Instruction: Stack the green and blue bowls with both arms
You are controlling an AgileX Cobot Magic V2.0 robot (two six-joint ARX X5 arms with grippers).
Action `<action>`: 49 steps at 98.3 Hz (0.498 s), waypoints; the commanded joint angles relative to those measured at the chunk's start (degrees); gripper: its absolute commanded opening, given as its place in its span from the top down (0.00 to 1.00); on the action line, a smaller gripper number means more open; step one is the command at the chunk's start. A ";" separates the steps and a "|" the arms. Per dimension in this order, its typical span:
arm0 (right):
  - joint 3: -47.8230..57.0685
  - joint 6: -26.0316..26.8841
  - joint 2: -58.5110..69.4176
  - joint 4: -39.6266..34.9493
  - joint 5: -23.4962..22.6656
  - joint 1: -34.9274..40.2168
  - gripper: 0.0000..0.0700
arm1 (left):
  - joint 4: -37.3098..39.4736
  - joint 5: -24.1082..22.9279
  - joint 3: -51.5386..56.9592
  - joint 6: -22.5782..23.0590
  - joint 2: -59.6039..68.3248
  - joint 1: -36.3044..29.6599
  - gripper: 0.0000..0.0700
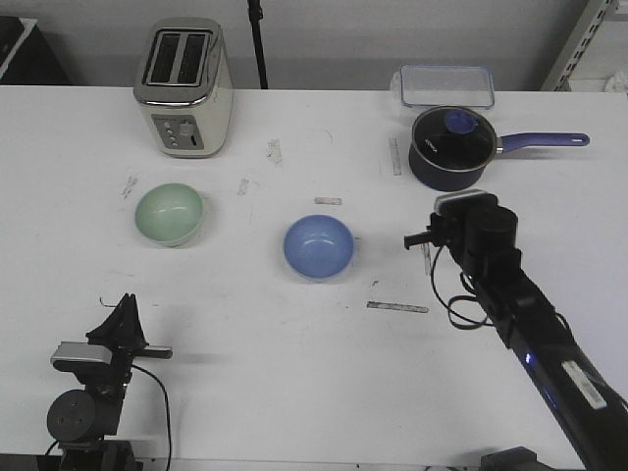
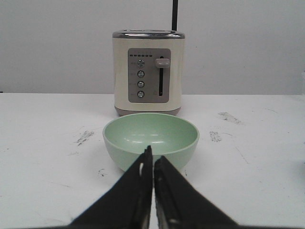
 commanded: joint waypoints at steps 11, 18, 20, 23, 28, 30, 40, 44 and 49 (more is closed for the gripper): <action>-8.57 -1.36 -11.17 2.45 -0.04 -5.64 0.98 | 0.87 -0.13 -1.27 -0.13 -0.11 0.00 1.00; -11.89 -1.36 -16.04 2.43 -0.04 -7.28 0.98 | 0.85 -0.13 -1.27 -0.15 -0.11 0.00 1.00; -12.83 -1.36 -17.49 2.43 -0.02 -7.61 0.98 | 0.85 -0.13 -1.27 -0.13 -0.11 0.00 1.00; -14.21 -1.33 -19.67 2.43 0.02 -7.96 0.98 | 0.87 -0.13 -1.27 -0.13 -0.11 0.00 1.00; -16.39 -1.33 -23.30 2.43 0.04 -8.28 0.98 | 0.85 -0.13 -1.27 -0.13 -0.11 0.00 1.00; -17.22 -1.33 -24.79 2.43 0.07 -8.33 0.98 | 0.85 -0.13 -1.27 -0.13 -0.11 0.00 1.00; -20.87 -1.07 -31.69 2.01 0.07 -8.33 0.98 | 0.87 -0.13 -1.27 -0.13 -0.11 0.00 1.00; -21.90 -1.05 -34.32 1.31 0.02 -8.31 0.98 | 0.85 -0.13 -1.27 -0.15 -0.11 0.00 1.00; -22.43 -0.26 -37.22 -0.90 0.04 -8.26 0.98 | 0.87 -0.13 -1.27 -0.13 -0.11 0.00 1.00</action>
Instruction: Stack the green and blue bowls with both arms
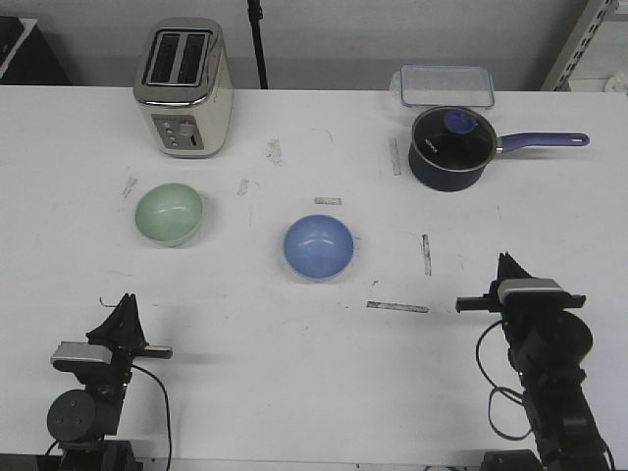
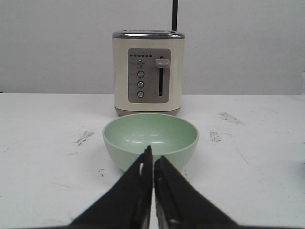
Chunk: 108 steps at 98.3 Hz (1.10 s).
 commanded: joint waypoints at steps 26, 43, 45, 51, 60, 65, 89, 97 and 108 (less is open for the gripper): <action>-0.17 2.36 -12.94 -6.69 0.00 0.07 0.98 | 0.85 -0.13 -1.27 -0.15 -0.11 0.00 1.00; -0.17 2.36 -17.88 -6.67 -0.02 0.07 0.98 | 0.85 -0.13 -1.27 -0.13 -0.11 0.00 1.00; -0.17 2.36 -18.38 -6.67 -0.02 0.07 0.98 | 0.85 -0.13 -1.27 -0.15 -0.11 0.00 1.00; -0.17 2.34 -19.76 -6.67 -0.02 0.07 0.98 | 0.87 -0.13 -1.27 -0.15 -0.11 0.00 1.00; -0.17 2.34 -21.33 -6.51 0.00 0.07 0.98 | 0.87 -0.13 -1.27 -0.15 -0.11 0.00 1.00; -0.17 2.34 -21.94 -6.19 0.00 0.07 0.98 | 0.85 -0.13 -1.27 -0.15 -0.11 0.00 1.00; -0.17 2.32 -22.56 -4.26 0.00 0.07 0.98 | 0.87 -0.13 -1.27 -0.15 -0.11 0.00 1.00; -0.17 2.32 -22.56 -4.26 0.00 0.07 0.98 | 0.85 -0.13 -1.27 -0.13 -0.11 0.00 1.00; -0.17 2.34 -22.56 -4.26 0.00 0.07 0.98 | 0.92 -0.13 -1.27 -0.15 -0.11 0.00 1.00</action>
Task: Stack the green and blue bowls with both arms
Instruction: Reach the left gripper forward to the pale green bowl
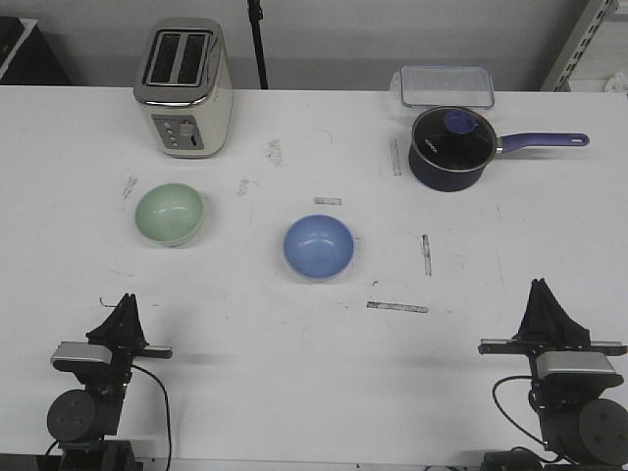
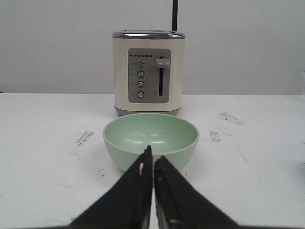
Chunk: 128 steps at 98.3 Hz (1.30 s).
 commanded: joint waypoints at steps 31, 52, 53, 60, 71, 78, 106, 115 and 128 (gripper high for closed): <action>0.17 0.74 -0.04 0.77 0.00 0.07 0.98 | 6.93 -0.44 -0.37 -6.19 -0.11 0.07 1.00; 0.17 0.72 -0.04 0.77 0.00 0.07 0.98 | 2.99 -0.46 5.57 -6.03 2.01 0.07 1.00; 0.17 0.72 -0.04 0.77 0.00 0.07 0.98 | 2.51 -0.46 6.03 -6.01 2.25 0.07 1.00; 0.17 0.74 -0.04 0.77 0.00 0.07 0.98 | -10.67 -2.84 19.91 -5.20 15.04 0.07 1.00; 0.17 0.74 -0.04 0.77 0.00 0.07 0.98 | -14.29 -2.95 25.11 -2.60 21.92 0.07 1.00; 0.17 0.72 -0.04 0.77 0.00 0.07 0.98 | -15.32 -2.93 28.11 -1.14 26.38 0.07 1.00; 0.17 0.72 -0.04 0.77 0.00 0.07 0.98 | -21.31 -2.21 40.33 -0.79 43.01 0.07 1.00; 0.17 0.74 -0.04 0.77 0.00 0.07 0.98 | -21.75 0.17 43.58 -0.81 46.64 0.07 1.00; 0.17 0.72 -0.04 0.77 0.00 0.07 0.98 | -22.25 0.31 47.32 -5.29 51.39 0.04 1.00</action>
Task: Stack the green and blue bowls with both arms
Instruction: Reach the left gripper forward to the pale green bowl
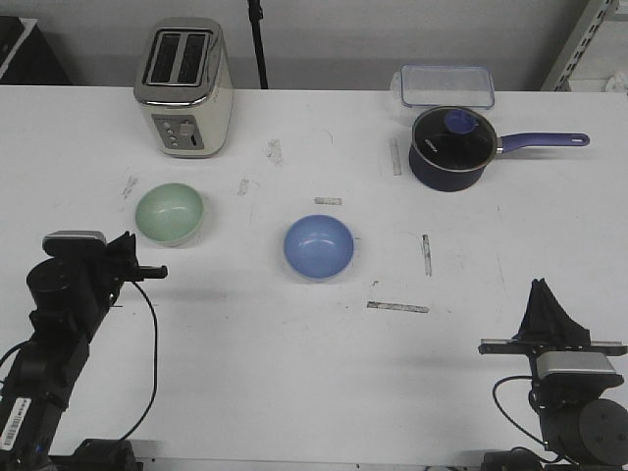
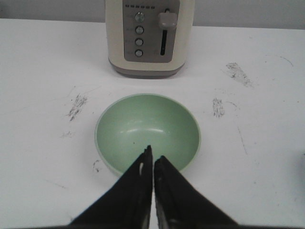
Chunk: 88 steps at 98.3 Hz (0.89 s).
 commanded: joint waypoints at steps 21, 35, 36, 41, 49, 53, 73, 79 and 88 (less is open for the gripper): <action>0.17 0.72 -0.04 0.77 0.00 0.07 0.98 | -17.18 0.33 15.58 -11.67 13.70 0.44 1.00; 0.17 0.72 -0.04 0.77 0.00 0.07 0.98 | -25.62 0.31 24.11 -11.26 22.18 2.08 1.00; 0.17 0.72 -0.04 0.77 0.00 0.07 0.98 | -25.97 0.31 24.61 -11.26 22.71 2.19 1.00; 0.17 0.72 -0.04 0.77 0.00 0.07 0.98 | -27.96 0.31 26.91 -11.26 25.24 2.75 1.00; 0.17 0.74 -0.04 0.77 0.00 0.07 0.98 | -29.75 0.31 30.08 -11.26 28.96 3.98 1.00; 0.17 0.74 -0.04 0.77 0.00 0.07 0.98 | -30.12 0.48 31.56 -11.63 30.77 4.70 1.00; 0.17 0.74 -0.04 0.77 0.00 0.07 0.98 | -31.85 6.84 39.04 -13.33 39.34 9.09 1.00; 0.17 0.74 -0.04 0.77 0.00 0.07 0.98 | -32.26 9.05 40.72 -15.28 41.48 10.40 1.00; 0.17 0.72 -0.04 0.77 0.00 0.07 0.98 | -32.41 12.52 41.81 -17.99 44.06 12.00 0.97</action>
